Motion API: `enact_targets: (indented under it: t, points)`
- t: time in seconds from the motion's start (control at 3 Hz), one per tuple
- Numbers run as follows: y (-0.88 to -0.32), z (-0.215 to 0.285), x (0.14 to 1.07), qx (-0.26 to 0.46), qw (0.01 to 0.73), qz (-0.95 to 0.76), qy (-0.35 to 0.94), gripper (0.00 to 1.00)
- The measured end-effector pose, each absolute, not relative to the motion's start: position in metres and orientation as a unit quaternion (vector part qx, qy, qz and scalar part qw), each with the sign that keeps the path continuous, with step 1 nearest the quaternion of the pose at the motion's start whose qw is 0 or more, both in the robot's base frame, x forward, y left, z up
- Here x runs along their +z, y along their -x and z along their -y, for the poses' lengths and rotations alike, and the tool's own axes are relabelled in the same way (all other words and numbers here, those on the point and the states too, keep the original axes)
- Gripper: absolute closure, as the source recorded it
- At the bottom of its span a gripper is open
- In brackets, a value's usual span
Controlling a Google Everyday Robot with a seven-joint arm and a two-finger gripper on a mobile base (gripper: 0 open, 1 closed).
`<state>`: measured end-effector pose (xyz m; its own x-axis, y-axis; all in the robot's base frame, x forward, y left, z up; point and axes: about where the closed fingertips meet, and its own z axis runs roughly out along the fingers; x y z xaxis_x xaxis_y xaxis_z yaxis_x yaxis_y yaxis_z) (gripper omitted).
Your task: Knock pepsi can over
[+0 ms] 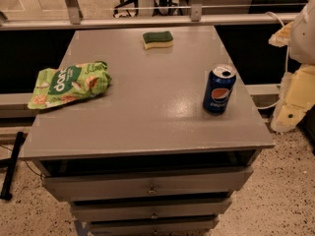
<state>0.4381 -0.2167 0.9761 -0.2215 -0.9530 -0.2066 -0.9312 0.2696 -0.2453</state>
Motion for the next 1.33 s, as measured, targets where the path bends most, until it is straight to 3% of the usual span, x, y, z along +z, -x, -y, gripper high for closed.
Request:
enact_targets:
  t: [0.67, 1.33]
  points:
    - [-0.441, 0.215, 0.975, -0.026, 0.179, -0.776, 0.605, 0.0]
    - [-0.481, 0.23, 0.938, 0.054, 0.257, -0.764, 0.589, 0.0]
